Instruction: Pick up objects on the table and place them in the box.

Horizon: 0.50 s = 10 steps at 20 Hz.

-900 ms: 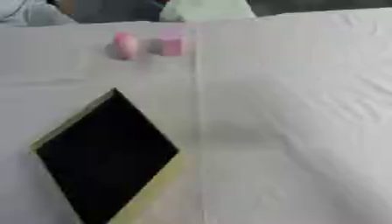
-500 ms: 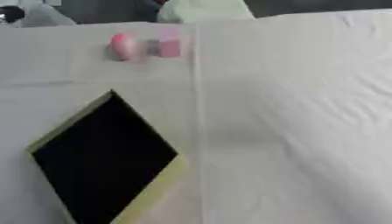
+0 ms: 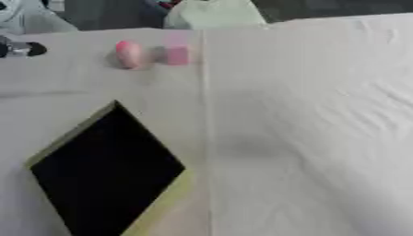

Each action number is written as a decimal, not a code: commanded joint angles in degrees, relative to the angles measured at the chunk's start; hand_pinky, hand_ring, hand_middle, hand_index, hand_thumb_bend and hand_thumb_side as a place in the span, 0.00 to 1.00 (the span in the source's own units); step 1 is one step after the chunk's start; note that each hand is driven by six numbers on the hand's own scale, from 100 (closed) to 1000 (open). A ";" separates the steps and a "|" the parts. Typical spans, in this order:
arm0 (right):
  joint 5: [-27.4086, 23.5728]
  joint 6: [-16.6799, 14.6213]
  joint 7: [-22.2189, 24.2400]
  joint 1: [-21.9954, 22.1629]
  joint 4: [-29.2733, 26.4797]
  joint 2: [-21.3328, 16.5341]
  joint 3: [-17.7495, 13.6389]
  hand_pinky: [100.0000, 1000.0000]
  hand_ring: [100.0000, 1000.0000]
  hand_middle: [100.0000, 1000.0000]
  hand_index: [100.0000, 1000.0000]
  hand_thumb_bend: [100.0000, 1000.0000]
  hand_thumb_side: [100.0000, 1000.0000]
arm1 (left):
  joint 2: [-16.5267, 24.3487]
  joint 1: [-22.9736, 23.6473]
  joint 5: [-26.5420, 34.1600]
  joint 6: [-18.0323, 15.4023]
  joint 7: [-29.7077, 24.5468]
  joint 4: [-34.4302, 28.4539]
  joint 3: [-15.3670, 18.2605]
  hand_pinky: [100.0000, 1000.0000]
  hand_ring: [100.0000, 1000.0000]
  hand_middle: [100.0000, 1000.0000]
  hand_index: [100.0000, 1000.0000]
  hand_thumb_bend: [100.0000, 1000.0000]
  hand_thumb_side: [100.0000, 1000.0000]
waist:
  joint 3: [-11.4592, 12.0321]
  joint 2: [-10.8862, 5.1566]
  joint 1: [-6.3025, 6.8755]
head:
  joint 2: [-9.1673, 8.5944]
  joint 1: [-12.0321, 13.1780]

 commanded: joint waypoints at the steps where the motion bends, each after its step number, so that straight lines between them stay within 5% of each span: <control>1: -0.27 -0.01 0.22 -0.75 -0.91 -1.85 -0.33 0.75 0.71 0.63 0.76 0.22 0.96 | 0.68 -1.74 -1.88 -0.47 -1.48 0.44 0.14 0.87 0.84 0.86 0.93 0.62 0.23 | -0.02 -1.20 0.01 | -0.24 0.10; 10: -0.43 0.06 0.35 -0.81 -0.91 -1.47 -0.20 0.75 0.71 0.63 0.76 0.22 0.96 | -3.24 -4.71 -4.66 -0.39 -3.63 2.92 -0.70 0.88 0.85 0.88 0.93 0.61 0.17 | -0.33 -1.23 0.08 | -0.39 0.81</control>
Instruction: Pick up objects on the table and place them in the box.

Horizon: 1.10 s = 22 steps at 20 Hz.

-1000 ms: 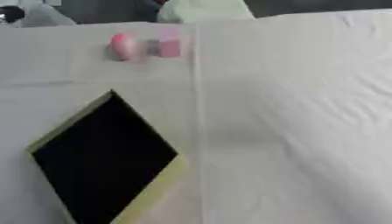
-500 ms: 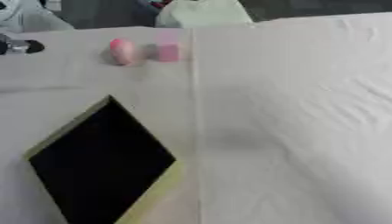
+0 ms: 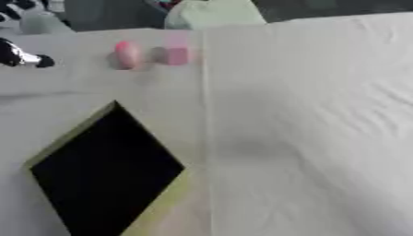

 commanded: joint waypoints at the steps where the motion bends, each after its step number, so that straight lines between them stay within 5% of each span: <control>1: -0.28 -0.07 0.20 -0.82 -0.91 -1.45 -0.22 0.75 0.71 0.63 0.76 0.22 0.96 | -0.25 -1.99 -1.00 0.13 -0.48 0.48 -0.04 0.88 0.85 0.88 0.93 0.61 0.16 | -0.20 -1.17 -0.08 | -0.43 0.59; 13: -0.31 0.00 0.11 -1.06 -0.91 -0.95 -0.29 0.75 0.71 0.63 0.76 0.23 0.96 | -3.43 -4.40 -3.73 -1.02 0.38 2.34 -0.30 0.88 0.84 0.85 0.92 0.61 0.15 | -1.86 -0.40 0.14 | -0.22 2.02; 22: -0.25 0.15 -0.14 -0.65 -0.91 -0.36 -0.49 0.76 0.71 0.63 0.76 0.23 0.95 | -4.86 -5.00 -4.47 -0.69 1.33 3.26 -0.16 0.88 0.84 0.86 0.92 0.59 0.11 | -4.12 -0.22 0.66 | 2.52 6.39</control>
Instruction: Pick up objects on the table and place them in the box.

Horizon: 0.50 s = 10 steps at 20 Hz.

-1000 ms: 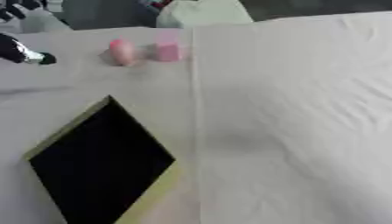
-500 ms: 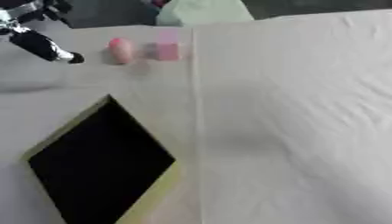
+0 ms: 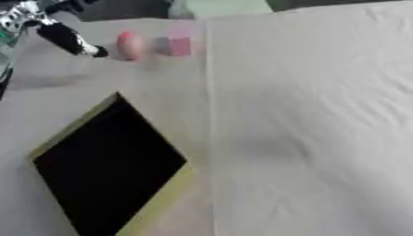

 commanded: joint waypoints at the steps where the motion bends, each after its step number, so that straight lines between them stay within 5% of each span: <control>1: -0.15 0.21 -0.14 -0.25 -0.91 -0.93 -0.49 0.76 0.71 0.63 0.76 0.23 0.95 | 0.84 -1.57 -0.52 0.06 0.50 -0.29 0.38 0.88 0.84 0.85 0.92 0.58 0.11 | -0.40 -0.89 0.14 | 0.48 1.23; 10: 0.04 0.23 -0.25 -0.48 -0.91 -0.89 -0.41 0.76 0.71 0.62 0.76 0.25 0.95 | -0.05 -2.98 -2.69 0.06 1.31 0.64 0.57 0.88 0.85 0.86 0.92 0.55 0.06 | -1.65 0.51 0.95 | -1.30 2.51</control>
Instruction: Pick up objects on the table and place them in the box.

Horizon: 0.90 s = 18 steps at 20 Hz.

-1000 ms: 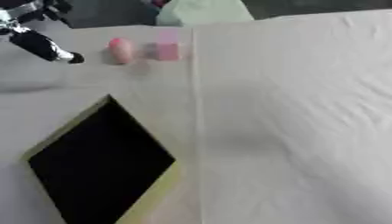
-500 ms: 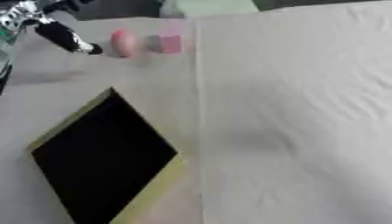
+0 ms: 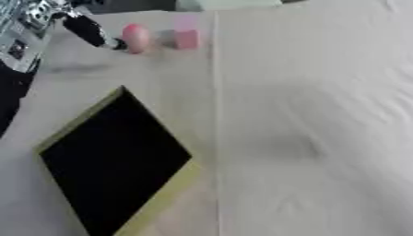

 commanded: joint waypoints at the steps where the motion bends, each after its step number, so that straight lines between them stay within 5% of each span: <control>1: 0.06 0.04 -0.08 -0.71 -0.91 -0.93 -0.39 0.76 0.71 0.62 0.76 0.25 0.95 | 0.91 -1.84 -1.03 -0.21 0.33 -0.35 0.53 0.88 0.85 0.87 0.92 0.55 0.06 | -0.04 -0.80 -0.09 | -1.25 0.39; 10: 0.21 0.16 -0.09 -0.91 -0.91 -1.07 -0.20 0.76 0.71 0.62 0.76 0.26 0.94 | 0.34 -2.68 -3.64 0.39 0.14 0.68 0.77 0.88 0.86 0.87 0.91 0.50 0.04 | 2.32 0.80 -0.61 | -4.61 0.46; 18: 0.20 0.07 0.08 -1.66 -0.91 -1.12 0.08 0.76 0.71 0.62 0.76 0.26 0.94 | -0.22 -3.79 -4.33 1.00 0.77 2.40 1.53 0.87 0.86 0.89 0.90 0.44 0.03 | 1.84 2.17 -0.35 | -7.22 0.75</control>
